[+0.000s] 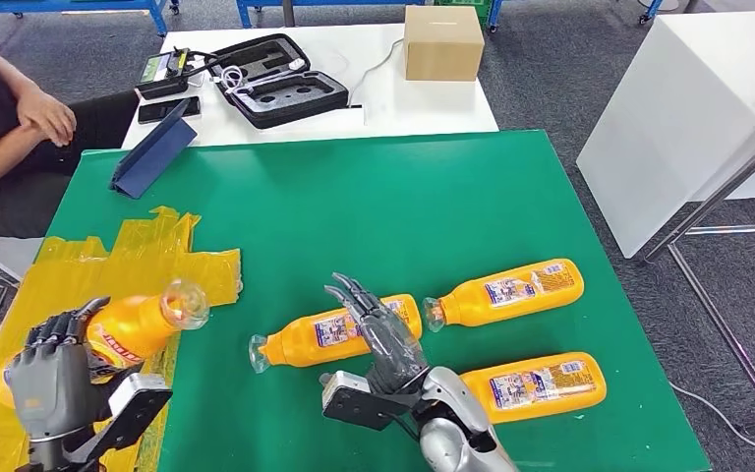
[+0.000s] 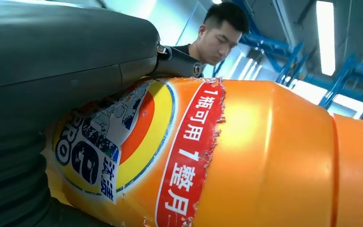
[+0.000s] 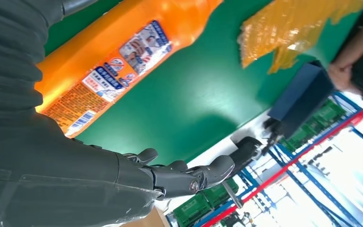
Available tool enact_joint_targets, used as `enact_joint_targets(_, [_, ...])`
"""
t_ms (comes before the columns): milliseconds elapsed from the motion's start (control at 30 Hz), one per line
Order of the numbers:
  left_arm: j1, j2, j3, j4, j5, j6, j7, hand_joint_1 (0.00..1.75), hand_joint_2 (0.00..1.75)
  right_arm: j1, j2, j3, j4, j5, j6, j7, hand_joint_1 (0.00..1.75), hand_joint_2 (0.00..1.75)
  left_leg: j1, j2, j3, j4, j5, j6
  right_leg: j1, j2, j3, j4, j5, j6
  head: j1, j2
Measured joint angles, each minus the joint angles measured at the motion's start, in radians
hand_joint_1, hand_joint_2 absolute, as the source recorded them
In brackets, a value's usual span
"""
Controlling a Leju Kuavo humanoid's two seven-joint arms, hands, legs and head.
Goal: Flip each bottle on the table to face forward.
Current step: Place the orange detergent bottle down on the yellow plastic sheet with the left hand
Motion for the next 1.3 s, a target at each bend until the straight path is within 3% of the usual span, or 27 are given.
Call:
enact_joint_targets(200, [-0.112, 0.069, -0.036, 0.250, -0.226, -0.062, 0.178, 1.75, 1.75, -0.064, -0.024, 0.015, 0.054, 0.040, 0.033, 0.036, 0.00, 1.75, 0.000, -0.001, 0.000, 0.000, 0.002, 0.000, 0.000, -0.002, 0.001, 0.000, 0.001, 0.000, 0.000, 0.000])
enact_joint_targets(433, [-0.214, 0.115, -0.096, 0.506, -0.245, -0.119, 0.195, 1.75, 1.75, -0.152, -0.050, 0.045, 0.175, 0.077, 0.058, 0.079, 0.00, 1.75, 0.000, -0.002, 0.000, 0.000, 0.003, 0.000, 0.000, -0.003, 0.001, 0.001, 0.001, 0.000, 0.000, 0.000])
enact_joint_targets(633, [-0.268, 0.132, -0.125, 0.603, -0.218, -0.113, 0.188, 1.75, 1.75, -0.201, -0.063, 0.055, 0.246, 0.081, 0.065, 0.080, 0.00, 1.75, -0.001, -0.009, 0.000, 0.000, 0.004, 0.001, -0.001, -0.011, 0.003, 0.001, 0.000, 0.000, 0.000, 0.000])
enact_joint_targets(700, [-0.277, 0.137, -0.129, 0.616, -0.211, -0.115, 0.184, 0.89, 1.75, -0.207, -0.066, 0.057, 0.258, 0.081, 0.066, 0.080, 0.00, 1.75, -0.001, -0.011, 0.000, 0.000, 0.005, 0.001, -0.001, -0.013, 0.004, 0.001, 0.000, 0.000, 0.000, 0.000])
enact_joint_targets(767, [-0.284, 0.141, -0.131, 0.626, -0.201, -0.120, 0.176, 0.01, 0.87, -0.213, -0.069, 0.060, 0.268, 0.081, 0.069, 0.080, 0.00, 1.75, -0.001, -0.012, 0.000, 0.000, 0.007, 0.000, 0.000, -0.014, 0.004, 0.001, 0.000, 0.000, 0.000, 0.000])
enact_joint_targets(833, [-0.289, 0.145, -0.132, 0.635, -0.181, -0.132, 0.160, 0.00, 0.00, -0.219, -0.072, 0.063, 0.279, 0.081, 0.072, 0.080, 0.00, 1.75, -0.001, -0.013, 0.001, 0.000, 0.008, 0.000, 0.000, -0.015, 0.005, 0.001, 0.001, 0.000, 0.000, 0.000])
enact_joint_targets(1100, [-0.281, 0.160, -0.135, 0.636, 0.156, -0.344, -0.048, 0.00, 0.00, -0.290, -0.076, 0.084, 0.386, 0.097, 0.089, 0.085, 0.00, 1.75, -0.001, -0.014, 0.001, 0.000, 0.009, 0.000, -0.001, -0.016, 0.007, 0.003, 0.001, 0.000, 0.000, 0.000])
enact_joint_targets(1300, [-0.189, 0.201, -0.133, 0.518, 0.547, -0.652, -0.197, 0.00, 0.00, -0.364, -0.076, 0.125, 0.518, 0.100, 0.105, 0.072, 0.00, 1.75, -0.001, -0.012, 0.001, 0.000, 0.008, 0.000, 0.000, -0.015, 0.005, 0.003, 0.001, 0.000, 0.000, 0.000])
